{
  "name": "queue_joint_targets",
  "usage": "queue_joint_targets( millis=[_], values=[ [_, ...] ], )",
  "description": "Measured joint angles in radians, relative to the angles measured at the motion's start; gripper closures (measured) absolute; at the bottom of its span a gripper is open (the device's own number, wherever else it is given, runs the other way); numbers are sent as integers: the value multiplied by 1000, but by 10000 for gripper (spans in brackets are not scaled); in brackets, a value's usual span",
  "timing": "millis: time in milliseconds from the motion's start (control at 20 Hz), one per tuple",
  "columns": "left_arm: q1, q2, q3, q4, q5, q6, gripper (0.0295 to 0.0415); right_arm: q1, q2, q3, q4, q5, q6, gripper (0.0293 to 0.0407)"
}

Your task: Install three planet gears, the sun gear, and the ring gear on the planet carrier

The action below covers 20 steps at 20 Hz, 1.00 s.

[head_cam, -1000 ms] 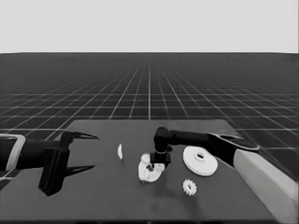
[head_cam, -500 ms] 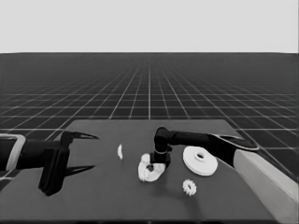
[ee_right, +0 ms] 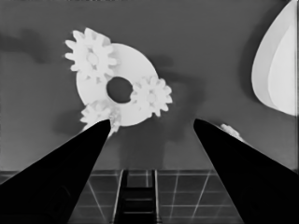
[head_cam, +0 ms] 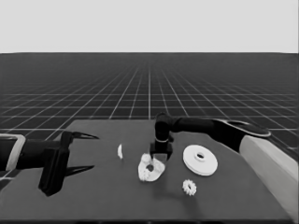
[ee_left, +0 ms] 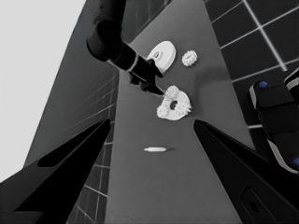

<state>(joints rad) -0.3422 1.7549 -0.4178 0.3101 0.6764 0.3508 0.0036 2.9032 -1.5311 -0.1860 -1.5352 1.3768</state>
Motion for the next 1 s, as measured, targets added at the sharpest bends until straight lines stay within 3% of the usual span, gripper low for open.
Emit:
queue_joint_targets(
  millis=[100, 150, 250, 600, 650, 750, 1000],
  values=[
    [0, 0, 0, 0, 0, 0, 326, 1, 0, 0, 2, 0, 0, 315],
    [0, 0, 0, 0, 0, 0, 326, -5, -182, 297, -10, -16, 101, 315],
    [0, 0, 0, 0, 0, 0, 326, -13, -388, 512, -17, -21, 123, 315],
    [0, 0, 0, 0, 0, 0, 326, -15, -490, 593, -20, -16, 101, 315],
    [0, 0, 0, 0, 0, 0, 326, -115, -482, 560, -126, -1, 78, 315],
    [0, 0, 0, 0, 0, 0, 326, -217, -467, 503, -218, 25, 44, 315],
    [0, 0, 0, 0, 0, 0, 326, -259, -456, 467, -258, 44, 25, 315]
  ],
)
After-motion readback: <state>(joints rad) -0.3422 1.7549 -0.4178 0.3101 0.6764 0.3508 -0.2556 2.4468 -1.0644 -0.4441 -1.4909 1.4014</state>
